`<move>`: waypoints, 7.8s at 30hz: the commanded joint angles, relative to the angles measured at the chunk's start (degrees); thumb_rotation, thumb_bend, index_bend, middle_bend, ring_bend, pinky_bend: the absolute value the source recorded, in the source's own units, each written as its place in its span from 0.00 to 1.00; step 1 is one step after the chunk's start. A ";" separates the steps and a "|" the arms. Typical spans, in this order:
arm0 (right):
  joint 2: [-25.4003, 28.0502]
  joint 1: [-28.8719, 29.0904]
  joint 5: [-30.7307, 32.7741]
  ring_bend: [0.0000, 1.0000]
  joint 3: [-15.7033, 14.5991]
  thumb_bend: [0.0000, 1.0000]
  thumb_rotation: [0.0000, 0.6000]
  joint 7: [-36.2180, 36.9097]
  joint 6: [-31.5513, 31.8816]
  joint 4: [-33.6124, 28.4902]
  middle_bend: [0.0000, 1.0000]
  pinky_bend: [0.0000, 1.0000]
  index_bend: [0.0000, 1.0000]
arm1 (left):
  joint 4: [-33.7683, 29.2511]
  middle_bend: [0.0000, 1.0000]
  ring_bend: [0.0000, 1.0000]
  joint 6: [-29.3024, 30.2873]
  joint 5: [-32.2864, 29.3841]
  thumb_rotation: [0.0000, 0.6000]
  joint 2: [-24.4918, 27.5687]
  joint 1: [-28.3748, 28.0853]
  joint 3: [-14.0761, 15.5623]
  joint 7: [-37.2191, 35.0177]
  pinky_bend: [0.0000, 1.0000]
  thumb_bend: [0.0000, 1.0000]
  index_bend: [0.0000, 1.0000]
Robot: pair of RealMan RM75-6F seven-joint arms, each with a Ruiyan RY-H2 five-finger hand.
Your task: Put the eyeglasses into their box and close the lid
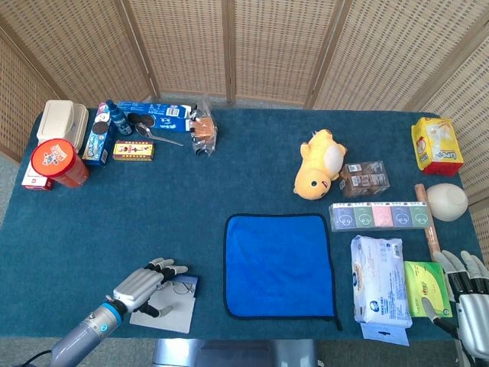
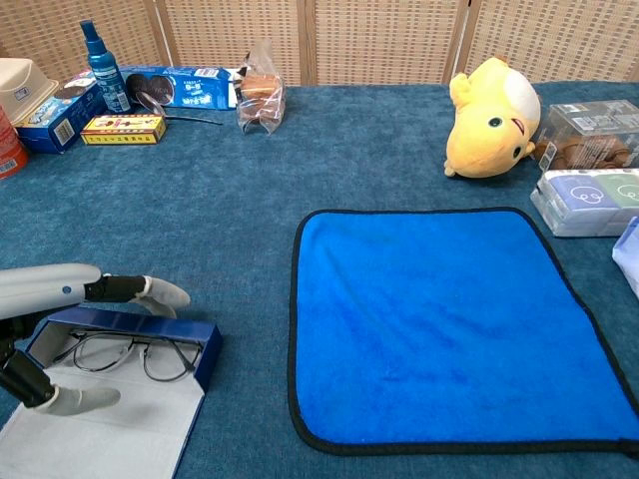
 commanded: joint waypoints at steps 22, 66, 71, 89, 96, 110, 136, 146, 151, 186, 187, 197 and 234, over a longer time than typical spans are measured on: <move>-0.28 0.22 -0.04 0.07 -0.22 0.28 1.00 0.61 0.11 0.50 0.16 0.11 0.13 | -1.99 0.18 0.03 4.23 4.88 0.88 4.68 6.32 5.50 -2.24 0.04 0.29 0.09; -1.35 4.41 -1.99 0.07 -0.49 0.28 1.00 4.48 -3.26 4.04 0.18 0.11 0.12 | 34.95 0.00 0.00 46.52 42.22 0.93 -13.05 37.59 12.21 3.64 0.00 0.30 0.01; -1.18 4.64 -2.54 0.07 -0.93 0.28 1.00 6.47 -3.08 5.53 0.18 0.11 0.12 | 43.11 0.00 0.00 49.98 44.38 0.99 -16.26 40.35 11.87 4.17 0.00 0.30 0.00; 0.48 5.04 -5.79 0.07 -2.18 0.28 1.00 10.37 -0.14 7.41 0.18 0.11 0.12 | 58.31 0.00 0.00 52.05 46.25 1.00 -22.45 43.88 10.61 4.61 0.00 0.31 0.00; 1.02 4.32 -6.23 0.07 -2.75 0.28 1.00 11.41 1.53 8.37 0.18 0.11 0.12 | 62.86 0.00 0.00 52.14 46.59 1.00 -25.36 44.74 10.26 5.49 0.00 0.31 0.00; 1.37 3.78 -6.51 0.07 -2.79 0.28 1.00 13.33 3.80 9.51 0.18 0.11 0.12 | 58.49 0.00 0.00 48.58 46.39 1.00 -23.93 44.04 10.21 10.22 0.00 0.31 0.00; 3.93 2.51 -6.94 0.07 -2.43 0.28 1.00 18.23 8.86 10.69 0.18 0.11 0.11 | 53.28 0.00 0.00 42.88 48.56 1.00 -21.67 41.19 9.92 19.61 0.00 0.31 0.00; 3.77 1.85 -6.60 0.07 -2.31 0.28 1.00 19.34 10.07 11.37 0.18 0.11 0.11 | 52.27 0.00 0.00 41.00 48.49 1.00 -22.00 40.42 9.23 22.43 0.00 0.31 0.00; 3.63 1.70 -6.56 0.07 -2.36 0.28 1.00 19.44 10.15 11.50 0.18 0.11 0.11 | 51.61 0.00 0.00 42.09 48.99 1.00 -22.30 39.99 8.74 21.92 0.00 0.31 0.00; 4.03 -0.41 -5.08 0.07 -2.36 0.28 1.00 19.39 11.33 11.15 0.18 0.11 0.11 | 32.12 0.13 0.00 35.45 36.95 1.00 -21.39 36.60 3.05 10.87 0.02 0.30 0.46; 4.02 -0.46 -5.00 0.07 -2.34 0.28 1.00 19.47 11.34 11.17 0.18 0.11 0.11 | 31.86 0.13 0.00 35.23 36.76 1.00 -21.39 36.52 3.00 10.98 0.03 0.30 0.48; 3.88 -0.66 -4.43 0.07 -2.16 0.28 1.00 19.91 10.95 11.59 0.18 0.11 0.11 | 30.97 0.15 0.00 33.88 35.91 1.00 -21.18 36.00 2.99 13.47 0.05 0.31 0.59; 3.85 -1.79 -3.27 0.07 -1.36 0.28 1.00 21.27 11.81 12.41 0.18 0.12 0.10 | 26.52 0.11 0.00 31.62 27.04 1.00 -22.83 30.77 -6.15 12.24 0.07 0.38 0.34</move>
